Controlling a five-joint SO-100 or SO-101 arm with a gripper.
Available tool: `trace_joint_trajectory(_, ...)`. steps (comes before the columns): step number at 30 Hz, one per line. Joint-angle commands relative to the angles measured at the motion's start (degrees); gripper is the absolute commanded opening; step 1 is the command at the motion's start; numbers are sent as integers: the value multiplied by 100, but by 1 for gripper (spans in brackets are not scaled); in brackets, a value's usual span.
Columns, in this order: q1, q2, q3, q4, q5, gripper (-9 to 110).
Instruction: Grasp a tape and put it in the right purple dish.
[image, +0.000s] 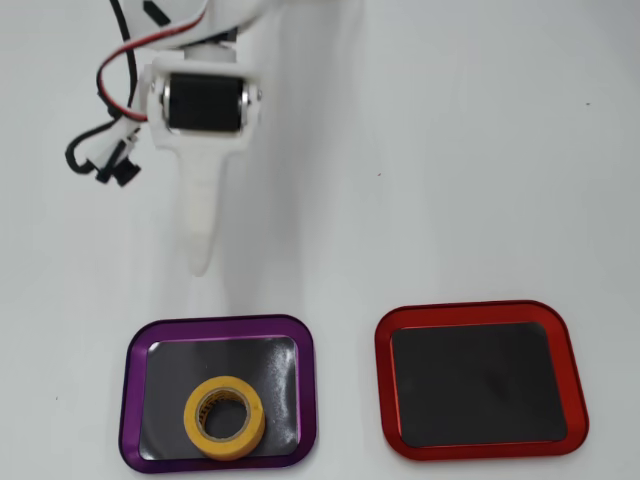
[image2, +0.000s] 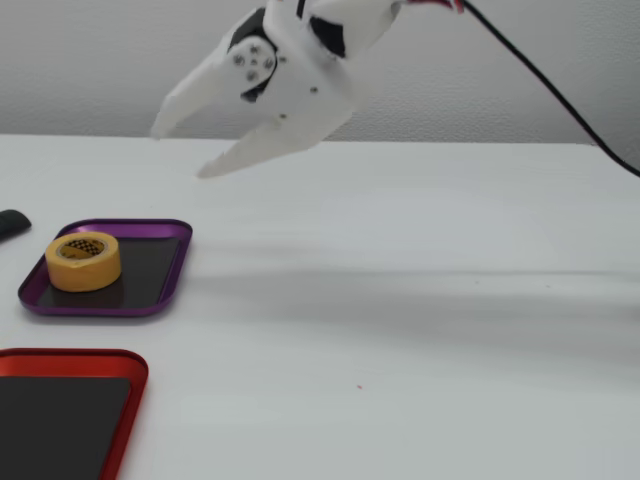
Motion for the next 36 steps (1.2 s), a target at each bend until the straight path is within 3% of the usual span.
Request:
trace_joint_trajectory(1,-62,1283,-44,1134,835,16)
trace_joint_trajectory(9,-325,3771,1063,2654,2057,16)
trace_joint_trajectory(19,-659,7066,4544,2206,2057,16)
trace_joint_trajectory(28,-659,9879,6697,2426,2039,16)
trace_joint_trajectory(36,-659,10116,7128,3384,1925,16)
